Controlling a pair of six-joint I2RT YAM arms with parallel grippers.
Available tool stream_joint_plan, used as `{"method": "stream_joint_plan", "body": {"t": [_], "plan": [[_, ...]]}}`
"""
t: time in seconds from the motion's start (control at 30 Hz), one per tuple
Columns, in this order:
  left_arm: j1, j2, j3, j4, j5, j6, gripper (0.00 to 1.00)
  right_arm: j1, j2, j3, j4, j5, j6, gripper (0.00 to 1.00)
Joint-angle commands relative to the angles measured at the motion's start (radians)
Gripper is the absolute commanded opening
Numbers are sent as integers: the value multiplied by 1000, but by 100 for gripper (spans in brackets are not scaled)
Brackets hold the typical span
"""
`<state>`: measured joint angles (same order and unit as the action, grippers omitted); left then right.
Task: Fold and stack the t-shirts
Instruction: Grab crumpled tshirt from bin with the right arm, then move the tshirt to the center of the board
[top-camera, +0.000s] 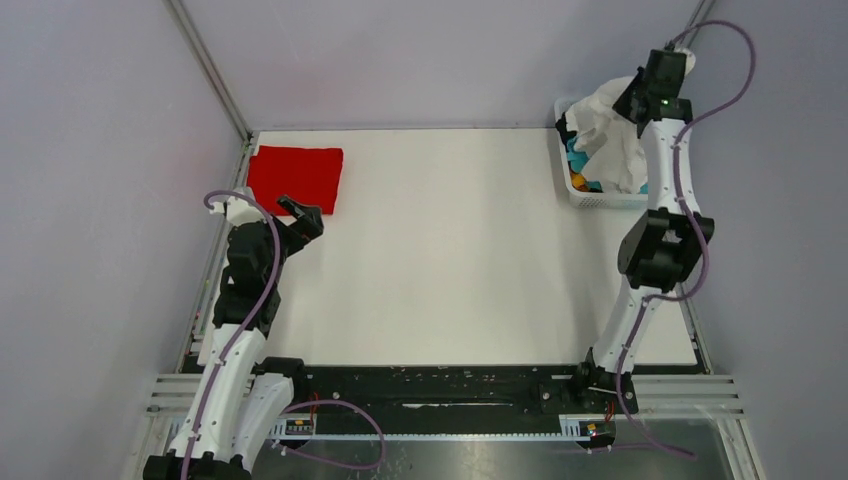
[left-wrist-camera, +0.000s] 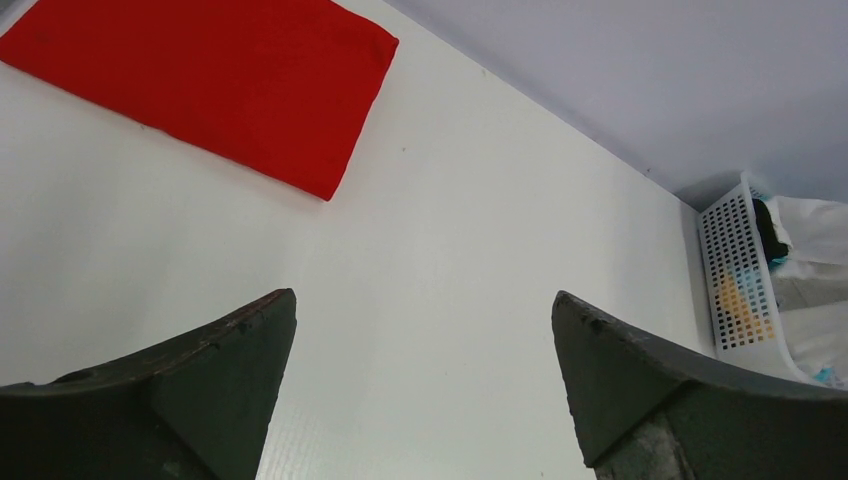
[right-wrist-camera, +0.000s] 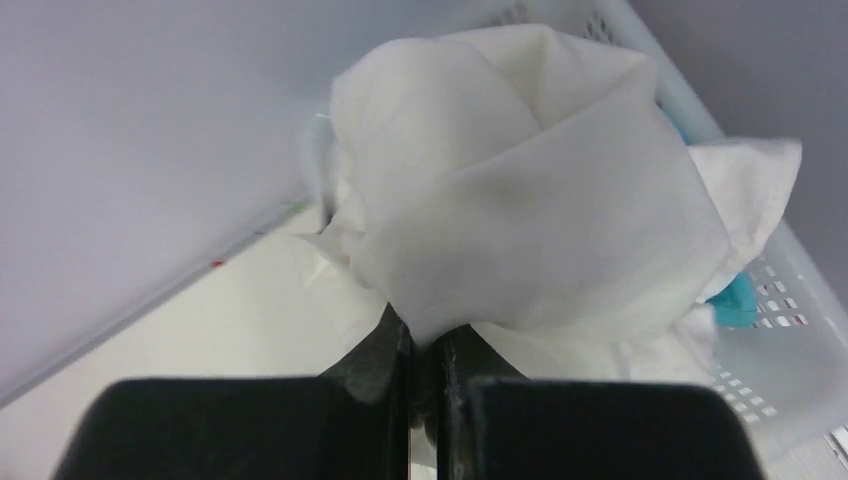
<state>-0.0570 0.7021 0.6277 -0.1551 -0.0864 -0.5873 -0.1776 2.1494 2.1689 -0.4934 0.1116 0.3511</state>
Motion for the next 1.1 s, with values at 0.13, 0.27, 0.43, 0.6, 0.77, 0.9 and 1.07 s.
{"method": "stream_joint_plan", "body": {"t": [0.13, 0.27, 0.43, 0.6, 0.77, 0.9, 1.07], "plan": [[3, -32, 22, -6, 69, -48, 99, 67, -556, -138, 95, -348, 21, 0], [4, -40, 37, -44, 80, -76, 99, 199, -683, -166, 65, -477, -5, 0], [3, -50, 60, -99, 123, -105, 99, 367, -776, -207, 132, -680, 47, 0], [4, -53, 83, -173, 101, -155, 99, 482, -809, -317, 231, -784, 96, 0], [4, -44, 84, -208, 103, -200, 99, 490, -871, -632, 268, -668, 96, 0], [3, -9, 86, -246, 94, -214, 99, 488, -874, -934, 236, -282, 70, 21], [2, 69, 30, -233, 185, -230, 99, 486, -783, -1031, 57, 122, 56, 69]]}}
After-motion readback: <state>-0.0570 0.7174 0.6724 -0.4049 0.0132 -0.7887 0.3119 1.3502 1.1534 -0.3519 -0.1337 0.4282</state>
